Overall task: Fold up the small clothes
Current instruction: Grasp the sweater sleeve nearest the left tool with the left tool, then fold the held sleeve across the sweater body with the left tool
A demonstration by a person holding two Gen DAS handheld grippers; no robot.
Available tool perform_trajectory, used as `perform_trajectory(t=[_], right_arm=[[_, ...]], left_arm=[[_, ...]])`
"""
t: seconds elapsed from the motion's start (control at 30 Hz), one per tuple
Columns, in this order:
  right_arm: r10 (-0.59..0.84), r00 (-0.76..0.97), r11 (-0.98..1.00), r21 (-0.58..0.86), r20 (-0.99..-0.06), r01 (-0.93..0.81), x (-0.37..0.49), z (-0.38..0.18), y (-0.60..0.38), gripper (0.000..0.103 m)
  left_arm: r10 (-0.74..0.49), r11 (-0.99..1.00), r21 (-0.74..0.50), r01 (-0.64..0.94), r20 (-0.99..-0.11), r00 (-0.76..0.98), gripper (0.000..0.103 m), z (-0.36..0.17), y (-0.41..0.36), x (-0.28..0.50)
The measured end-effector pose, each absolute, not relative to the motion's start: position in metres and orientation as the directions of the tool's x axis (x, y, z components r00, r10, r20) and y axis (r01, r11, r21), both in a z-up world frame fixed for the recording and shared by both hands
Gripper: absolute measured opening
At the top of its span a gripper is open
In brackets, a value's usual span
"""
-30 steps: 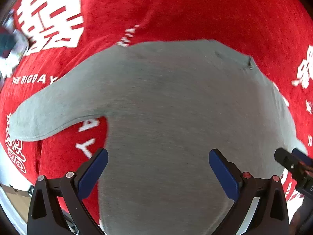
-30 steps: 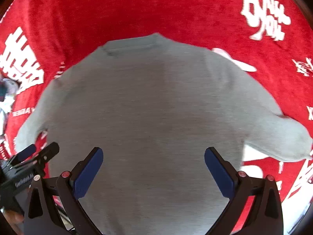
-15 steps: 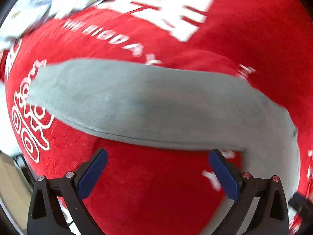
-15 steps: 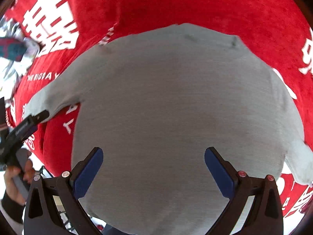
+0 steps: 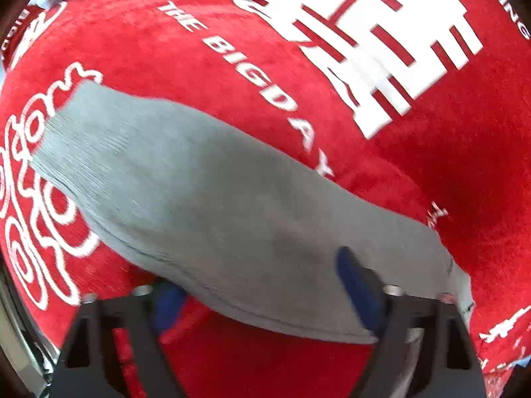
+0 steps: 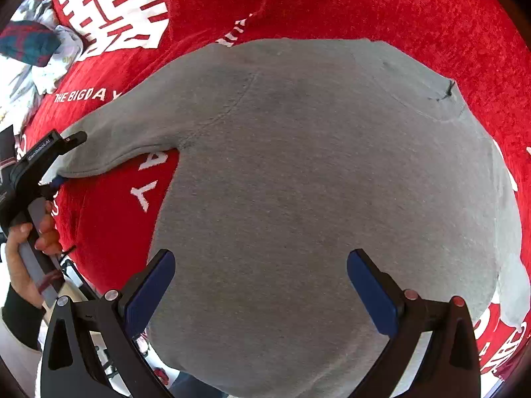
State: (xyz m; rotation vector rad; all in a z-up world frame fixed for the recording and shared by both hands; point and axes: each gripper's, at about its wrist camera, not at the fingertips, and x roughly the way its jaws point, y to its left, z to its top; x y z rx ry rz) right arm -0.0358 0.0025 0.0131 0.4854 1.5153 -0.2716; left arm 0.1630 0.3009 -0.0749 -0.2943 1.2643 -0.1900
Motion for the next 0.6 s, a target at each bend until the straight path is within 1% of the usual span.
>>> perform_trajectory(t=[0.03, 0.07, 0.1, 0.13, 0.17, 0.23, 0.33, 0.43, 0.6], right_arm=[[0.129, 0.053, 0.877, 0.139, -0.990, 0.459, -0.034, 0.012, 0.004, 0.103], [0.134, 0.057, 0.877, 0.145, -0.989, 0.457, -0.034, 0.012, 0.004, 0.103], [0.129, 0.066, 0.878, 0.144, -0.990, 0.457, -0.032, 0.009, 0.006, 0.103], [0.133, 0.070, 0.875, 0.150, -0.989, 0.460, -0.033, 0.010, 0.006, 0.103], [0.138, 0.075, 0.871, 0.157, -0.988, 0.465, -0.035, 0.010, 0.005, 0.103], [0.145, 0.085, 0.862, 0.168, -0.986, 0.478, -0.038, 0.012, 0.004, 0.103], [0.143, 0.095, 0.849, 0.172, -0.985, 0.499, -0.048, 0.015, 0.000, 0.103], [0.138, 0.121, 0.827, 0.181, -0.983, 0.532, -0.061, 0.020, -0.010, 0.103], [0.121, 0.175, 0.775, 0.203, -0.977, 0.599, -0.086, 0.032, -0.035, 0.103]], left_arm=[[-0.288, 0.951, -0.307, -0.018, -0.909, 0.302, 0.056, -0.074, 0.304, 0.164], [-0.268, 0.958, -0.285, -0.013, -0.914, 0.306, 0.047, -0.074, 0.305, 0.165], [-0.246, 0.966, -0.260, -0.006, -0.920, 0.304, 0.027, -0.076, 0.308, 0.166], [-0.252, 0.964, -0.264, -0.001, -0.919, 0.303, 0.013, -0.075, 0.315, 0.167], [-0.270, 0.959, -0.285, -0.002, -0.913, 0.307, 0.009, -0.073, 0.321, 0.165], [-0.298, 0.949, -0.315, 0.002, -0.896, 0.330, 0.008, -0.063, 0.329, 0.164], [-0.297, 0.954, -0.289, 0.081, -0.875, 0.383, 0.008, -0.037, 0.324, 0.156], [-0.338, 0.939, -0.274, 0.206, -0.841, 0.423, 0.008, -0.005, 0.299, 0.146], [-0.478, 0.848, -0.274, 0.453, -0.764, 0.433, 0.008, 0.052, 0.219, 0.120]])
